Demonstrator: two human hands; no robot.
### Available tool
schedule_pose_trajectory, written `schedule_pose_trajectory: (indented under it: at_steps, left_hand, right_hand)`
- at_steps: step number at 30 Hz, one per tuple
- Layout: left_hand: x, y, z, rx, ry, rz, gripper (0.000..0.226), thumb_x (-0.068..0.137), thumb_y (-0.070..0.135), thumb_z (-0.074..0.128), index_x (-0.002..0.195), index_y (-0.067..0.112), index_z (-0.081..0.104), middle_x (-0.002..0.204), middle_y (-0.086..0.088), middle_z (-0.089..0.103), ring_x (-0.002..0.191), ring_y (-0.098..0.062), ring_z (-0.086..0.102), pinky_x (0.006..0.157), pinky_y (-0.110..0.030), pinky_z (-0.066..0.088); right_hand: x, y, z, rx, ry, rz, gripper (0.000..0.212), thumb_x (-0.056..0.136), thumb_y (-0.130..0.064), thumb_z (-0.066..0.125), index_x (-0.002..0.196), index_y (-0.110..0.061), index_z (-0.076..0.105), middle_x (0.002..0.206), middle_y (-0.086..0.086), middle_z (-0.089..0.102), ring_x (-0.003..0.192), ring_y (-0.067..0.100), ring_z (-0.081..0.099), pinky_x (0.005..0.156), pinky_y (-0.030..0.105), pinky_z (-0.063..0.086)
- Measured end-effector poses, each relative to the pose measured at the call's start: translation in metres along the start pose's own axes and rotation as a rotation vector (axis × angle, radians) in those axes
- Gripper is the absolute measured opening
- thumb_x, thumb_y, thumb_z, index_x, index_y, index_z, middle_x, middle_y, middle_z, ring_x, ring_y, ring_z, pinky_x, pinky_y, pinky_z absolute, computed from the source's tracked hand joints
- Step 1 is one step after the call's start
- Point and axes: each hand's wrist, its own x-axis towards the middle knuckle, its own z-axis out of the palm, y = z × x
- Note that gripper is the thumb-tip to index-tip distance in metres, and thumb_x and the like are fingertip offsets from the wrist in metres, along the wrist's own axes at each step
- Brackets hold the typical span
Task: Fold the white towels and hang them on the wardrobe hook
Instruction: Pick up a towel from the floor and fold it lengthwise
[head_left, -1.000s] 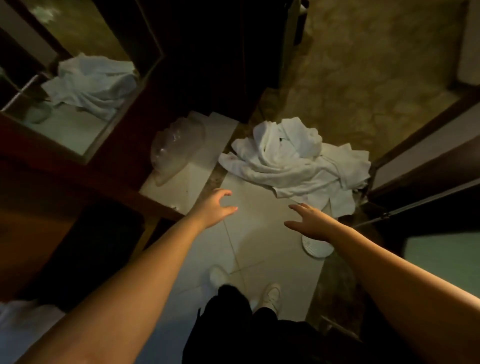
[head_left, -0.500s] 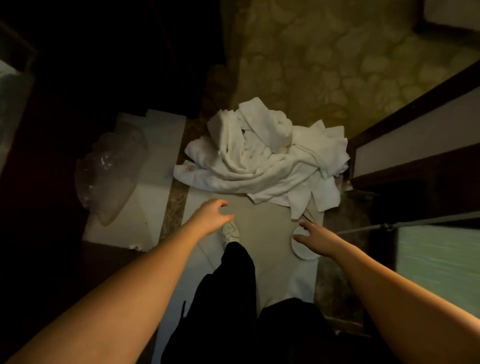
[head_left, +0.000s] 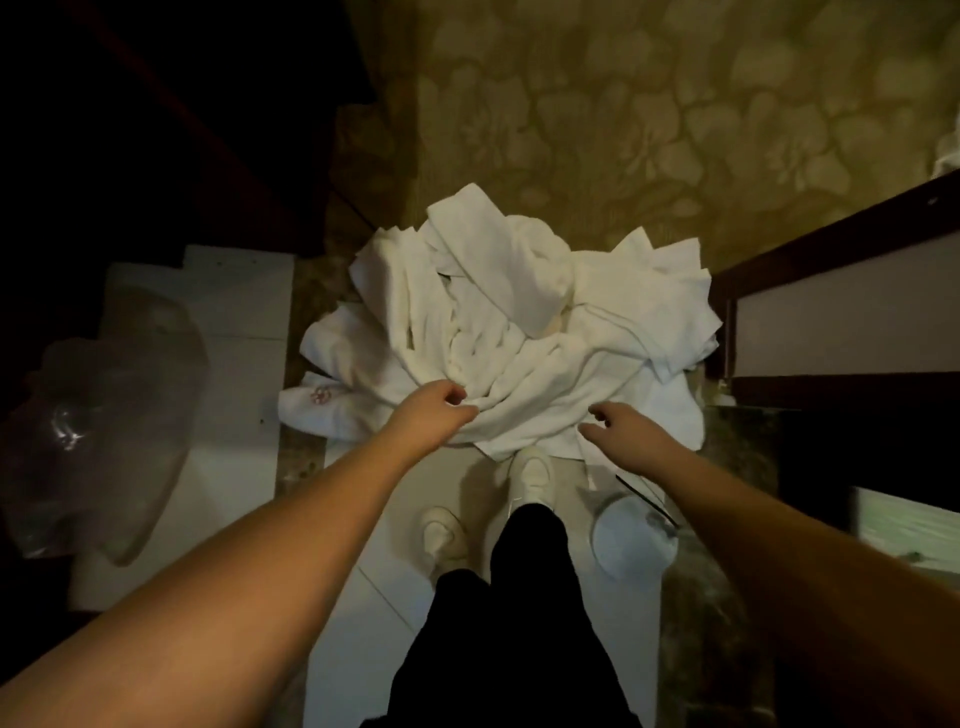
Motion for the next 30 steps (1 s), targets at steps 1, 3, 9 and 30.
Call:
schedule_pose_trajectory:
  at_steps: [1,3,9,30]
  left_hand:
    - [0.019,0.002,0.006,0.006,-0.006,-0.008,0.035,0.092,0.034,0.066,0.120,0.013,0.063,0.115,-0.003,0.063,0.098,-0.018,0.056,0.081,-0.027,0.040]
    - [0.057,0.004,0.020,-0.001,-0.020,-0.034,0.032,0.093,0.032,0.065,0.117,0.013,0.063,0.108,-0.002,0.061,0.095,-0.018,0.055,0.079,-0.026,0.037]
    - [0.158,0.026,0.053,-0.143,0.012,-0.083,0.024,0.097,0.028,0.055,0.113,0.012,0.064,0.102,-0.004,0.064,0.091,-0.021,0.060,0.067,-0.027,0.045]
    - [0.191,0.024,0.078,-0.948,-0.146,-0.337,0.064,0.089,0.060,0.063,0.126,0.008,0.064,0.111,-0.009,0.070,0.107,-0.028,0.064,0.100,-0.037,0.050]
  right_hand:
    - [0.022,0.000,-0.002,-0.039,-0.007,-0.019,0.058,0.101,-0.039,0.054,0.150,-0.010,0.042,0.154,0.012,0.041,0.139,0.027,0.043,0.110,0.034,0.035]
    - [0.066,0.000,-0.007,-0.102,-0.013,-0.062,0.057,0.099,-0.038,0.056,0.148,-0.011,0.044,0.154,0.013,0.042,0.140,0.029,0.041,0.114,0.036,0.034]
    - [0.180,-0.023,-0.035,-0.080,0.193,-0.195,0.060,0.096,-0.031,0.061,0.148,-0.007,0.043,0.154,0.016,0.041,0.141,0.034,0.037,0.115,0.039,0.030]
    - [0.144,-0.060,-0.010,0.309,-0.171,-0.135,0.052,0.094,-0.020,0.057,0.145,-0.029,0.050,0.136,-0.005,0.057,0.117,0.018,0.056,0.103,0.024,0.043]
